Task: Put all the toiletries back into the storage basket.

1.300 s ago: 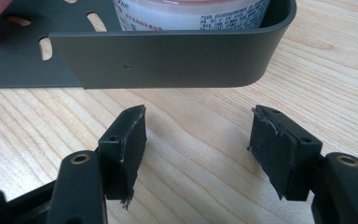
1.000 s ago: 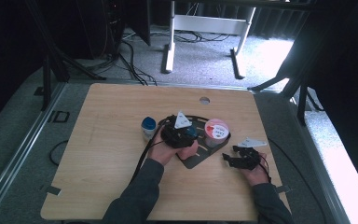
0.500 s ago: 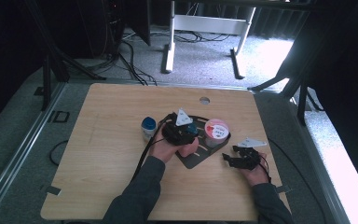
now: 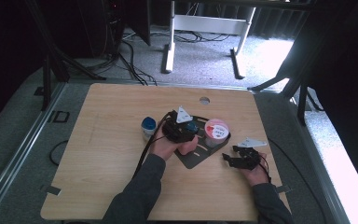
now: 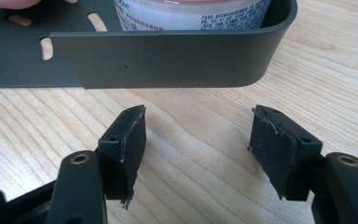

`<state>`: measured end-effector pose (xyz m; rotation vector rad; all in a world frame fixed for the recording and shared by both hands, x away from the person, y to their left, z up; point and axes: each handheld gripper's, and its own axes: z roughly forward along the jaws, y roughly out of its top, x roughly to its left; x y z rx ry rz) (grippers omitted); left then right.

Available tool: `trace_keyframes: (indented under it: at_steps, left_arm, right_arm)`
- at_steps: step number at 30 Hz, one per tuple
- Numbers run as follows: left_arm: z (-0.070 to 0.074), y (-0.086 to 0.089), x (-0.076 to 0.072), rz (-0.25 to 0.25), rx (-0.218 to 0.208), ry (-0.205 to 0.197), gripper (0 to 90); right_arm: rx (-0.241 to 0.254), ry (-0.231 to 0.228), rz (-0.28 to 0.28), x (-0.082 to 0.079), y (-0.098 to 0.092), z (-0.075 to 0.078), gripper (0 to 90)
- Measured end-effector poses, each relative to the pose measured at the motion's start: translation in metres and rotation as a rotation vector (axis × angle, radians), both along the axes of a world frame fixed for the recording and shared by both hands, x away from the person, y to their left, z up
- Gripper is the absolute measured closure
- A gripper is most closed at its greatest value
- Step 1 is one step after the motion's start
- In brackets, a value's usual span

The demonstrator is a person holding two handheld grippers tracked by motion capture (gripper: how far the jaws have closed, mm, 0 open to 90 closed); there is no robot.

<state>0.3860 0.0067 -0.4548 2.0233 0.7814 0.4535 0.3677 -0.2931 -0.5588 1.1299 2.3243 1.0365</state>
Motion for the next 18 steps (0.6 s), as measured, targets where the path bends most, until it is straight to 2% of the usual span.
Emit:
trace_keyframes:
  at_steps: [18]
  left_arm:
    - [0.003, -0.008, 0.011, 0.018, 0.009, -0.007, 53.0]
  right_arm:
    - [0.001, 0.000, 0.000, 0.000, 0.000, 0.000, 35.7]
